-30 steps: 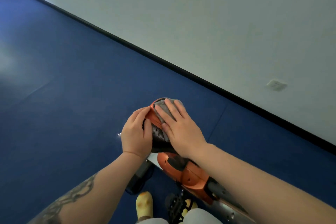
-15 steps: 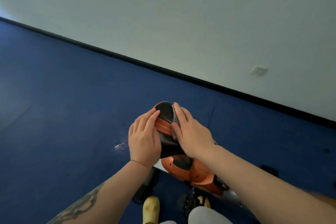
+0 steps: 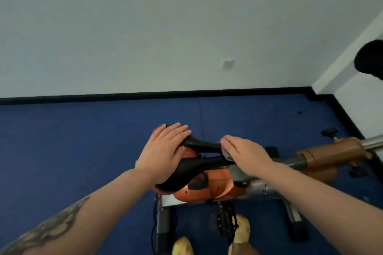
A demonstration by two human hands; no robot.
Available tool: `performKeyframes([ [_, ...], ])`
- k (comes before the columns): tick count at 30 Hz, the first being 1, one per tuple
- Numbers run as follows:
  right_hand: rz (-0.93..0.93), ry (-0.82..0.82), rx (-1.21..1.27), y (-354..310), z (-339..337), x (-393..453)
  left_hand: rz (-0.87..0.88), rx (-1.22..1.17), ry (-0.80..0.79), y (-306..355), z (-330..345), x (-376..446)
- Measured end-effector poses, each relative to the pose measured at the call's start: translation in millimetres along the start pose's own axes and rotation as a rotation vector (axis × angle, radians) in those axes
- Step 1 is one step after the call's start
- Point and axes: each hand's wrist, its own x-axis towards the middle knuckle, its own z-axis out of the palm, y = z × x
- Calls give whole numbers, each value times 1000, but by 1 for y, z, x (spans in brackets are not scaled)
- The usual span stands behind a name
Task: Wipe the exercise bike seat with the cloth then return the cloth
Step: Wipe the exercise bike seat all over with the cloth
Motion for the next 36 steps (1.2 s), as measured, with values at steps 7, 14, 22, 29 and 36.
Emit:
performKeyframes([
  [7, 0, 394, -204, -74, 54, -19, -8, -56, 40, -4, 1, 1],
  [14, 299, 406, -1, -42, 34, -9, -24, -120, 78, -7, 2, 2],
  [22, 22, 409, -250, -54, 56, -25, -29, -117, 102, -6, 3, 3],
  [29, 306, 566, -163, -79, 71, -14, -34, -117, 115, -5, 3, 2],
  [36, 106, 484, -71, -39, 48, -18, -28, -111, 121, -4, 2, 4],
])
